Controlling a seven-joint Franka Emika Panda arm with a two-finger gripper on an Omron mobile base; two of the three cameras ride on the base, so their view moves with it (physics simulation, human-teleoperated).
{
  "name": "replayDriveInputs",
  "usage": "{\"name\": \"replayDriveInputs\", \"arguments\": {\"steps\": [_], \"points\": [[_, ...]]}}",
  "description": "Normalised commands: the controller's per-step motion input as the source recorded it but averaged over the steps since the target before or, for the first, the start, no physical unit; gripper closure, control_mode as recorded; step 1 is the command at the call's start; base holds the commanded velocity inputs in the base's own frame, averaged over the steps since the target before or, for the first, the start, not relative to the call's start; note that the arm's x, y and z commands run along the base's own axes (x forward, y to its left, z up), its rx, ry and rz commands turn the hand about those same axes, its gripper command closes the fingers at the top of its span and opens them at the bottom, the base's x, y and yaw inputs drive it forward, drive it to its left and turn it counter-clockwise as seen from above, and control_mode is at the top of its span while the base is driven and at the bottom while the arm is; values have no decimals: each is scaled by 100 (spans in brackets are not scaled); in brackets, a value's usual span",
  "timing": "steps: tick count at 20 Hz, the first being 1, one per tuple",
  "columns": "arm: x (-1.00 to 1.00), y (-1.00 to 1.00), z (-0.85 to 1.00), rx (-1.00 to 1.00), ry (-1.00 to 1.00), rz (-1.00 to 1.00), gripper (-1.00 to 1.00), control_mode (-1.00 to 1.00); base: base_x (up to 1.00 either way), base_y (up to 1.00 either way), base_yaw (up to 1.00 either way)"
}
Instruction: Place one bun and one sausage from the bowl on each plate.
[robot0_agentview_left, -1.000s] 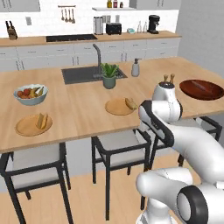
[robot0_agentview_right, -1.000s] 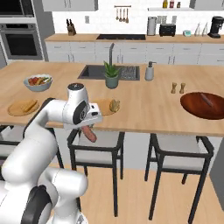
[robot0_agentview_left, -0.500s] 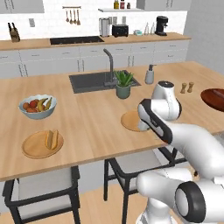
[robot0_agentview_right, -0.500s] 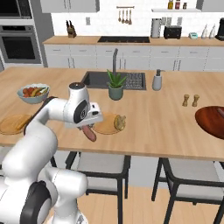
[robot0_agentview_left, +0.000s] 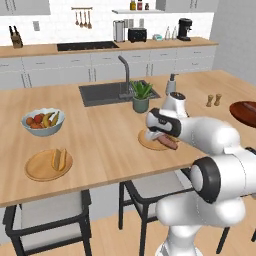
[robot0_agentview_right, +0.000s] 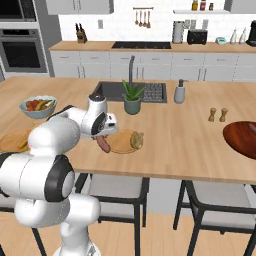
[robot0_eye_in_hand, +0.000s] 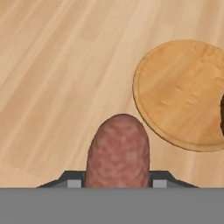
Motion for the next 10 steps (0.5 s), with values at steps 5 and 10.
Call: {"name": "replayDriveInputs", "arguments": {"steps": [5,10], "points": [[100,53,-1,-2,0,0,100,-100,0,0,0],[52,-22,0,-19,12,0,100,-100,0,0,0]]}}
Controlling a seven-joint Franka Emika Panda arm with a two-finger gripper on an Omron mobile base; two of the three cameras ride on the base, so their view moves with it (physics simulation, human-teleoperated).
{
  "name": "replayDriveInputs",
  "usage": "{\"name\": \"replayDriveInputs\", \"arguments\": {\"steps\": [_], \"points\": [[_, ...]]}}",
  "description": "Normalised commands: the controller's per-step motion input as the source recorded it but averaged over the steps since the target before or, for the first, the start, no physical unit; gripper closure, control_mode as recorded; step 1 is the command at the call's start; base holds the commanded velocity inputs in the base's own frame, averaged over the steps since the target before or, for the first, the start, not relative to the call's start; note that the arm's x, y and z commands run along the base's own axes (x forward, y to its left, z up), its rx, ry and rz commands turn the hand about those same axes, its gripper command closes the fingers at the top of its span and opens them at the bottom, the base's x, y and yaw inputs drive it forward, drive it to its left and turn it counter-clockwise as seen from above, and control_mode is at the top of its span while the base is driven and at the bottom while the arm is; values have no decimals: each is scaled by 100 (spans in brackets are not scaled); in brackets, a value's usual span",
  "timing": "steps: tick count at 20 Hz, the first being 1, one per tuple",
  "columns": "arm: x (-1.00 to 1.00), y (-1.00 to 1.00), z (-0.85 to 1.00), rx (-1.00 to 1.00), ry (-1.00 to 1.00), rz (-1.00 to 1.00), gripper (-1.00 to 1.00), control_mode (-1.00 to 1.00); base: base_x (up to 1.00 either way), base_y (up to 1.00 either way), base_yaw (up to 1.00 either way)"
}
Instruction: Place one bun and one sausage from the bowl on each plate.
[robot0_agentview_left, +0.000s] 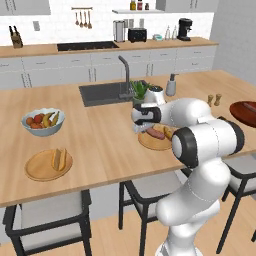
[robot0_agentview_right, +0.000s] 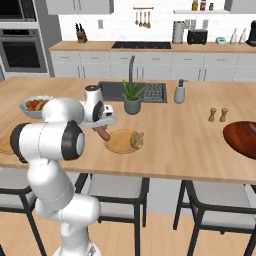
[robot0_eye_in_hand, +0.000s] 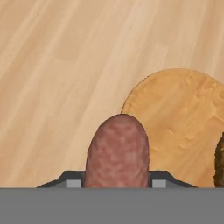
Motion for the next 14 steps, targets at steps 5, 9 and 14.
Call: {"name": "replayDriveInputs", "arguments": {"steps": [5,9,14], "points": [[2,-60,-28,-2,1,0,100,-100,0,0,0],[17,-13,-54,0,0,0,100,-100,0,0,0],[29,7,-57,0,1,0,100,-100,0,0,0]]}}
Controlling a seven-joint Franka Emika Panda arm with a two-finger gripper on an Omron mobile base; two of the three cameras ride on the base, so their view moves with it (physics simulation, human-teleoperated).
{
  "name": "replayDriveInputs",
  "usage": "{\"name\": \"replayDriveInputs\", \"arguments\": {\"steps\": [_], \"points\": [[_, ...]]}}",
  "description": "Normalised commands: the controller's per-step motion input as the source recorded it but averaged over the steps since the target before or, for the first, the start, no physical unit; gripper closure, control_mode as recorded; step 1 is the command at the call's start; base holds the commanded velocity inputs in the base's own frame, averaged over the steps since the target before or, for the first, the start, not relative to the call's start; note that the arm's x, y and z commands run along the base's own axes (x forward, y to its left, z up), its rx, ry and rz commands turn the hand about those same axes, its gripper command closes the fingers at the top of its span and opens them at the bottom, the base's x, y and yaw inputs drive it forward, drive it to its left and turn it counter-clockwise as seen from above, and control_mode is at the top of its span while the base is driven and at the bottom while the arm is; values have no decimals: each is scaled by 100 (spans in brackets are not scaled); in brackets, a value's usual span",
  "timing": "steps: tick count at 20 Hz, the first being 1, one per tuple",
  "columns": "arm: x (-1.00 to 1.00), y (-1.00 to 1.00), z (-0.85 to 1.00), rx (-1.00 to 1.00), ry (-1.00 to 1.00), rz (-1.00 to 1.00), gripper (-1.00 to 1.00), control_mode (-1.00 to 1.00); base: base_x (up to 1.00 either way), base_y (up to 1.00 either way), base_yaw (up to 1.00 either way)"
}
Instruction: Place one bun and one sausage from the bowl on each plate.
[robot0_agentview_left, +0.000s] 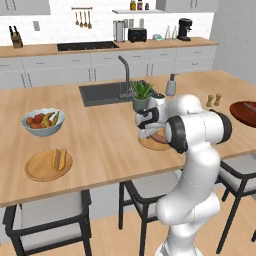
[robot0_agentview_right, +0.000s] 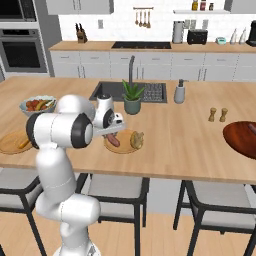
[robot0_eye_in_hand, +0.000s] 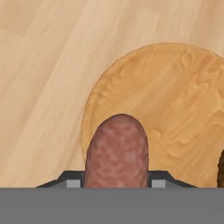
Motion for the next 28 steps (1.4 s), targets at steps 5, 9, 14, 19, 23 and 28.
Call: {"name": "replayDriveInputs", "arguments": {"steps": [5,9,14,19,23,28], "points": [[30,-5,-6,0,0,0,100,-100,0,0,0],[46,-3,-13,0,0,0,100,-100,0,0,0],[28,-13,-20,0,-1,0,100,-100,0,0,0],[4,-13,-32,0,0,0,100,-100,0,0,0],[2,-1,-3,0,0,0,-100,-100,0,0,0],[9,0,0,0,0,0,-100,-100,0,0,0]]}}
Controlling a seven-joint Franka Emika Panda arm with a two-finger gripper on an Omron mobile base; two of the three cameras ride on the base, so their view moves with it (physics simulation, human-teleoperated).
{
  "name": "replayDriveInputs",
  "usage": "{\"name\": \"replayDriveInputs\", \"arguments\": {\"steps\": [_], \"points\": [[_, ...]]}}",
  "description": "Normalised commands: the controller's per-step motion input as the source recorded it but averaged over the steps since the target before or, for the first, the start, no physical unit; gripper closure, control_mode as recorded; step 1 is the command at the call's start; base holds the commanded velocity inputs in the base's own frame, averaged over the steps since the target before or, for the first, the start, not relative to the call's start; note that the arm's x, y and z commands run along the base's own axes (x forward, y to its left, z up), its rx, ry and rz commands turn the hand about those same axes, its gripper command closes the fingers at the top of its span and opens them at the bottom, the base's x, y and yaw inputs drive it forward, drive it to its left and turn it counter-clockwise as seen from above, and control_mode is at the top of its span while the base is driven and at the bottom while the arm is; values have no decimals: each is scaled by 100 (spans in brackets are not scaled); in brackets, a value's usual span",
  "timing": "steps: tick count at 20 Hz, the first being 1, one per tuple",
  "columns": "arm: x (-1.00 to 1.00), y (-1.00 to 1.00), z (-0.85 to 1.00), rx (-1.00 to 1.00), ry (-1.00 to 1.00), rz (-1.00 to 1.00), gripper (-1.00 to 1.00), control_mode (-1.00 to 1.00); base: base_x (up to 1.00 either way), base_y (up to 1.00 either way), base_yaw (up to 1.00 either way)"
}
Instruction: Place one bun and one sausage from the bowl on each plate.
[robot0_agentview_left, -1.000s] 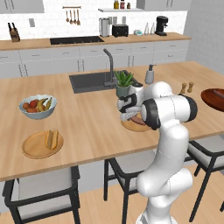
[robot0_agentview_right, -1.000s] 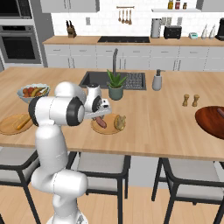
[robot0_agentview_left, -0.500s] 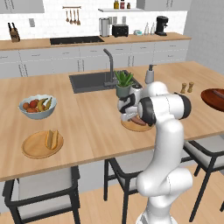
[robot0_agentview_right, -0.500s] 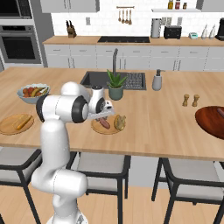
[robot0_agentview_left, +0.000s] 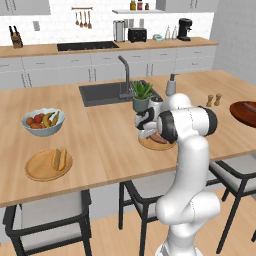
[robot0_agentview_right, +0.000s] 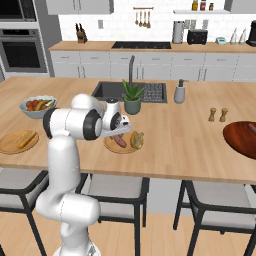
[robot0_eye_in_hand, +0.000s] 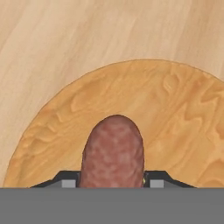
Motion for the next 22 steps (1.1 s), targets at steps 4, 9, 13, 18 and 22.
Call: {"name": "replayDriveInputs", "arguments": {"steps": [4,9,13,18,22], "points": [[9,0,0,0,0,0,-100,-100,0,0,0],[3,0,0,0,0,0,-100,-100,0,0,0],[-13,0,37,-2,-3,0,-100,-100,0,0,0],[-60,0,63,0,-8,0,-100,-100,0,0,0],[-96,-11,59,0,-1,-5,-100,-100,0,0,0]]}}
